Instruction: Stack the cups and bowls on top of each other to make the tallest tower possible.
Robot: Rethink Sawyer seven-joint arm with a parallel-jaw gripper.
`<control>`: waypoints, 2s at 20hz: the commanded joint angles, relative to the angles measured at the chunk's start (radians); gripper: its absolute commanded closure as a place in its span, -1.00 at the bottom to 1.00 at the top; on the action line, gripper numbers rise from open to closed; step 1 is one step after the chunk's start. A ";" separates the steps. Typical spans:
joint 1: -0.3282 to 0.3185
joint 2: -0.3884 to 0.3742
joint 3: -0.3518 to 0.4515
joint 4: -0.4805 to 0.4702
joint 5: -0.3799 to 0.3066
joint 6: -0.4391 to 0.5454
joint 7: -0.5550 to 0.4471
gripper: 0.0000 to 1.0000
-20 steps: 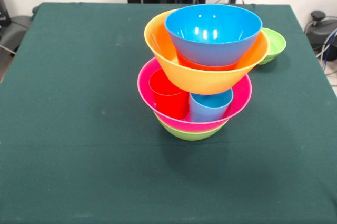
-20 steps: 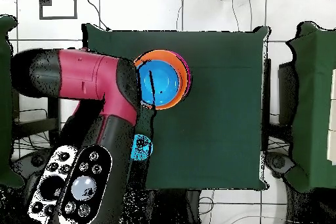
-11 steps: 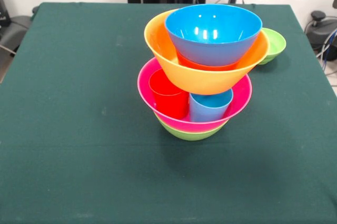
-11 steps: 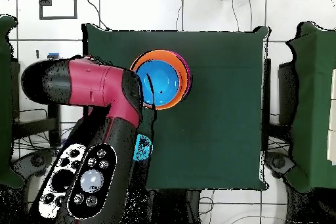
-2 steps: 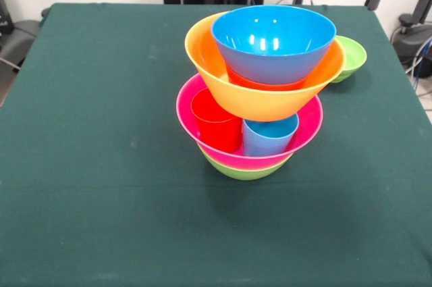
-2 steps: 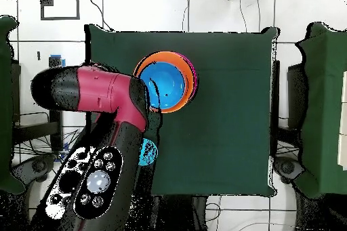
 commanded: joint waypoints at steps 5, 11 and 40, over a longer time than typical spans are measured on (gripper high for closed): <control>0.007 0.080 0.124 0.109 -0.045 -0.068 0.101 -1.00; -0.002 0.107 0.142 0.120 -0.046 -0.099 0.093 -1.00; 0.005 0.134 0.156 0.217 -0.041 -0.157 0.088 -1.00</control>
